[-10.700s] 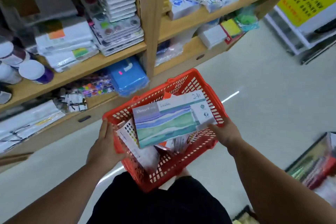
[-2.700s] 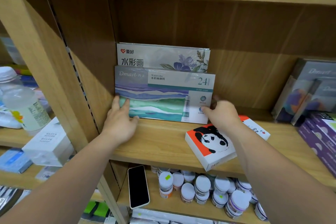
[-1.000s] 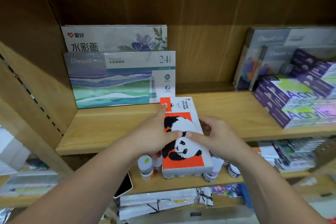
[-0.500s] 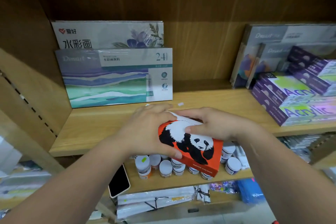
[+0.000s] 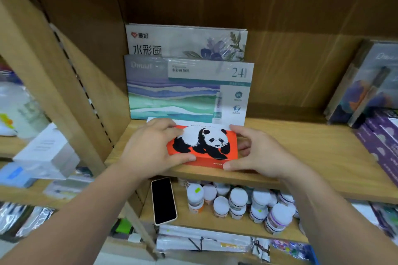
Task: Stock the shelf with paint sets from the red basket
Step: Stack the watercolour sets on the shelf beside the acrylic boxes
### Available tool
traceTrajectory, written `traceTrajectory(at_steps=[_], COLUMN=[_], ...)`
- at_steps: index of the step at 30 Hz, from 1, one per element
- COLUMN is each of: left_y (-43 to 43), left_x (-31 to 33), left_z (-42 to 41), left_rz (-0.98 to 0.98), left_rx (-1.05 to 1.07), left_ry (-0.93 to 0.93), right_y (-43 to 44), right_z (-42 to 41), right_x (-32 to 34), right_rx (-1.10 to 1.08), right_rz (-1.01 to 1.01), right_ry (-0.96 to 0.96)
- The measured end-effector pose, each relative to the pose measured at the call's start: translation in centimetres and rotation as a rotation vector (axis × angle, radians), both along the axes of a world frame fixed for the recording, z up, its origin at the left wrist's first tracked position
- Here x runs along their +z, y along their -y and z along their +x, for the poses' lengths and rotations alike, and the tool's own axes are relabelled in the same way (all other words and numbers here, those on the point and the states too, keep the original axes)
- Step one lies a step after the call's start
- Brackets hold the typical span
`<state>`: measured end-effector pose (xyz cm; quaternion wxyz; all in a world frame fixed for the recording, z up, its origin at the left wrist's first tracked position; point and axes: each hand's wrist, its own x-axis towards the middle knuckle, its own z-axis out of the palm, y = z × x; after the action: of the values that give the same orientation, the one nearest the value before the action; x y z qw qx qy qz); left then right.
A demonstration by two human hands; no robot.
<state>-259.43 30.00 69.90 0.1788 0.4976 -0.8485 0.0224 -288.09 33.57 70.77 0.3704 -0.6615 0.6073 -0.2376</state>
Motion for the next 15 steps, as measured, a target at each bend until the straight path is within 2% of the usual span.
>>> traceTrajectory(at_steps=[5,15], left_y=[0.3,1.1], left_x=[-1.2,-1.9], left_z=[3.8,6.0], left_rz=[-0.135,-0.069], left_rx=[0.076,0.086], left_ry=[-0.059,-0.095], right_y=[1.5,2.2], right_z=[4.2,6.8], right_x=[0.0,-1.8], right_rx=[0.037,-0.057], right_rz=[-0.098,-0.190], right_ry=[-0.020,-0.003])
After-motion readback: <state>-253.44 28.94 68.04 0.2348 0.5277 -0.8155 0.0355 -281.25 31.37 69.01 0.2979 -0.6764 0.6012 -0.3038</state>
